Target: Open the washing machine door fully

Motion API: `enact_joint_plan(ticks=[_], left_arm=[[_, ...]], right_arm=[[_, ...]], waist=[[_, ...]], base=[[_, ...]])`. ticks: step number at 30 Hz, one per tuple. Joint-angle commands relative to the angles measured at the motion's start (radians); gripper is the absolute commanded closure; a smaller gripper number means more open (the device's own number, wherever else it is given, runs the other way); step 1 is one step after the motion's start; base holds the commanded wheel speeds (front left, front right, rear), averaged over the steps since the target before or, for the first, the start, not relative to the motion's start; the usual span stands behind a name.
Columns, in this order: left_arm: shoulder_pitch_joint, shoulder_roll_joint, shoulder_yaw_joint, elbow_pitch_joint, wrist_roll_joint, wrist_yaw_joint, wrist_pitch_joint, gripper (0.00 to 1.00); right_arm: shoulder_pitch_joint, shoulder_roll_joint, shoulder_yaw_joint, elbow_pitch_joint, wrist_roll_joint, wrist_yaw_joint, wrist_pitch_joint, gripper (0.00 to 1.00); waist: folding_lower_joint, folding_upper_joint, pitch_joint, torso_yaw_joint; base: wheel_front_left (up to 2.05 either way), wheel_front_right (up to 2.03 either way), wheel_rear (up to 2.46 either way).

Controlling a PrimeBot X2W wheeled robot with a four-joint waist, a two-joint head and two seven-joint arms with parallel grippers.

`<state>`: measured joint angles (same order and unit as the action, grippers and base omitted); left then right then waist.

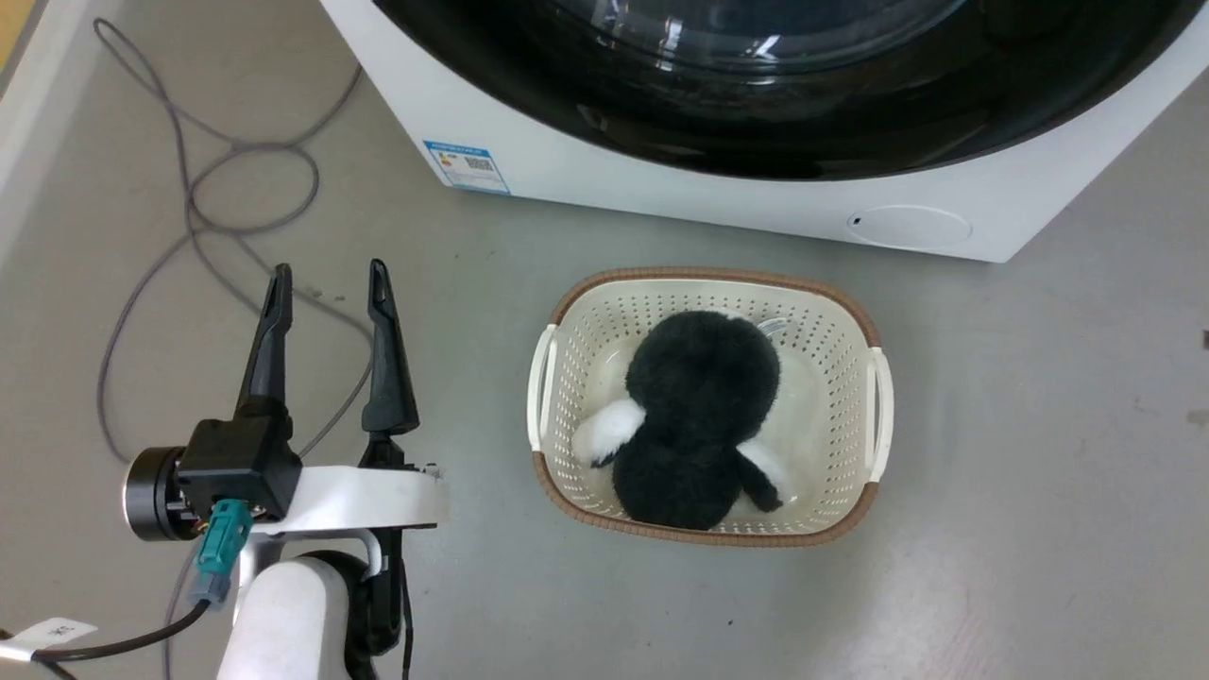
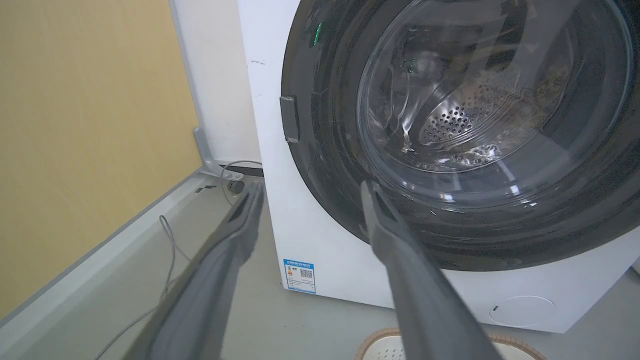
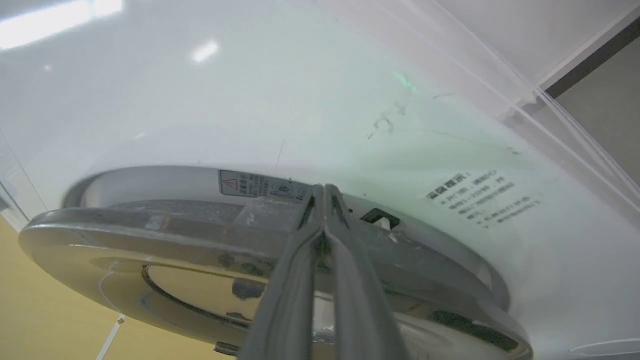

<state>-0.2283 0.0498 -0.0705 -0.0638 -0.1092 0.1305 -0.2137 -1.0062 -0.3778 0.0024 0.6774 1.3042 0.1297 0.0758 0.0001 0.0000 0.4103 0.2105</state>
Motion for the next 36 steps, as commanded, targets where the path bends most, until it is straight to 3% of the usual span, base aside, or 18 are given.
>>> enact_joint_plan(ticks=[1, 12, 20, 36], left_arm=[[-0.026, 0.000, -0.005, -0.007, -0.008, 0.009, -0.014, 0.00], [-0.051, 0.000, -0.008, -0.004, -0.014, 0.017, -0.035, 0.00], [-0.055, 0.000, -0.010, 0.006, -0.021, 0.019, -0.048, 0.00], [-0.026, 0.000, 0.020, 0.025, -0.016, 0.003, -0.048, 0.00]], right_arm=[[-0.045, -0.017, 0.019, 0.022, 0.036, 0.001, 0.023, 1.00], [-0.090, -0.045, 0.091, 0.049, 0.147, 0.001, 0.161, 1.00], [-0.086, -0.066, 0.137, 0.020, 0.258, 0.001, 0.324, 1.00], [0.046, -0.035, 0.166, -0.059, 0.271, 0.001, 0.372, 1.00]], waist=[[-0.0001, 0.0000, 0.011, 0.007], [-0.0001, 0.0000, 0.037, 0.012], [-0.0001, 0.0000, 0.035, 0.012], [-0.0001, 0.0000, -0.031, -0.017]], base=[[0.00, 0.00, 0.00], [0.00, 0.00, 0.00], [0.00, 0.00, 0.00], [0.00, 0.00, 0.00]])
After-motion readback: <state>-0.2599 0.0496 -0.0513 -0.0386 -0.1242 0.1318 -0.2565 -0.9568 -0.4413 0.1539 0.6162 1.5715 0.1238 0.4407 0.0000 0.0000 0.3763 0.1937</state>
